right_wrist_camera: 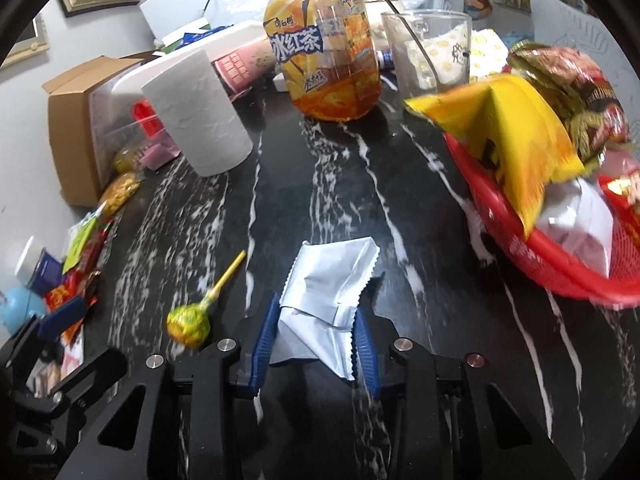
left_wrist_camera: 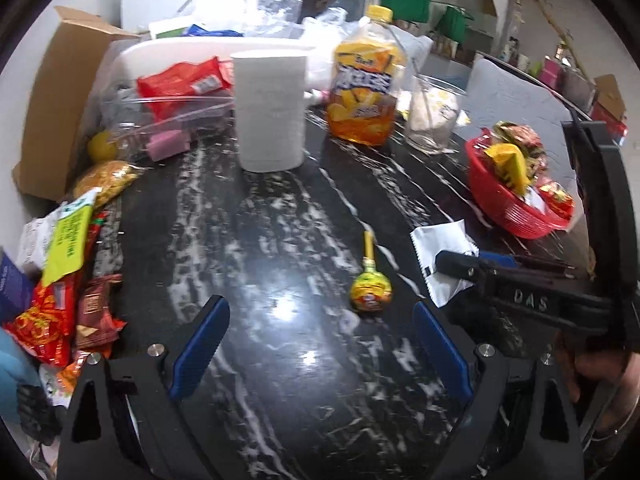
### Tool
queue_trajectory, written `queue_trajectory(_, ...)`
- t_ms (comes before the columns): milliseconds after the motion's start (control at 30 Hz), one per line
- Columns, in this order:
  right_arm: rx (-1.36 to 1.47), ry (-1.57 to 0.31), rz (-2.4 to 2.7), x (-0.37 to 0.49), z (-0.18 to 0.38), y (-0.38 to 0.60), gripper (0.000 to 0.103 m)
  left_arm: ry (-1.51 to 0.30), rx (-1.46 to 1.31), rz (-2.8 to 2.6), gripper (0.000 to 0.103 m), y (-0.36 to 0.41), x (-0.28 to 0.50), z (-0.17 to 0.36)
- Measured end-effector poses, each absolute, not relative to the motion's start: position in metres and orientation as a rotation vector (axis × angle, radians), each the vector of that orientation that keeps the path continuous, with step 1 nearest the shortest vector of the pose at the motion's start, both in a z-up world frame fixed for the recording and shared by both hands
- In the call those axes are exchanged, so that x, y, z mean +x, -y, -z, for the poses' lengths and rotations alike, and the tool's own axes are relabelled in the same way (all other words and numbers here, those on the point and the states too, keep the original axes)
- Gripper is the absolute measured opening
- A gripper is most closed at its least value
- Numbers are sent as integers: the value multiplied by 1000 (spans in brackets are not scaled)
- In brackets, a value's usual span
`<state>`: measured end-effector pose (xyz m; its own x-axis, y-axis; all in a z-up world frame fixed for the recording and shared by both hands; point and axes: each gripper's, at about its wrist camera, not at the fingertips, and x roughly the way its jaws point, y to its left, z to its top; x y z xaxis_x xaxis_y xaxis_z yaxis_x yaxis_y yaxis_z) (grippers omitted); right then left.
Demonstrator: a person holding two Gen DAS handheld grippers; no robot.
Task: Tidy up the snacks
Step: 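Grasp the white foil packet with the right tool while the left tool grasps the yellow lollipop, then lift the white packet with the right tool while the left tool lifts the lollipop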
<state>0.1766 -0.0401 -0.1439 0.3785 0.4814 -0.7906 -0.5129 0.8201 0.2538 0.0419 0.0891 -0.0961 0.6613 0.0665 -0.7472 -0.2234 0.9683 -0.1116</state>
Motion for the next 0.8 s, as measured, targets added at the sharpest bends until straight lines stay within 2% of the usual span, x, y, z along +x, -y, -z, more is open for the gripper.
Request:
queue_trajectory(33, -38, -1003, -646, 174, 144, 43, 36, -841, -205, -149, 93, -88, 45, 98)
queue_trajectory(67, -42, -1005, -652, 171, 143, 45, 36, -847, -206, -138, 84, -86, 47, 100)
queue_trajectory(133, -54, -1012, -664, 166, 142, 48, 36, -879, -195, -127, 73, -85, 54, 106)
queue_trajectory(200, -63, -1019, -677, 161, 141, 50, 36, -892, -202, -116, 73, -86, 59, 110)
queue_trajectory(267, -78, -1020, -685, 157, 141, 52, 36, -900, -221, -91, 62, -86, 62, 112)
queue_trajectory(400, -82, -1024, -694, 155, 140, 56, 37, -902, -205, -69, 59, -81, 72, 114)
queue_trajectory(467, -82, -1025, -698, 155, 140, 58, 37, -909, -184, -66, 45, -79, 77, 115)
queue_trajectory(500, -83, -1026, -700, 155, 140, 58, 37, -917, -174, -67, 41, -77, 80, 117)
queue_trajectory(567, -81, -1028, -703, 155, 139, 60, 37, -930, -169, -57, 26, -76, 83, 120)
queue_trajectory(800, -77, -1041, -713, 150, 139, 67, 37, -952, -178, -32, 26, -66, 77, 120)
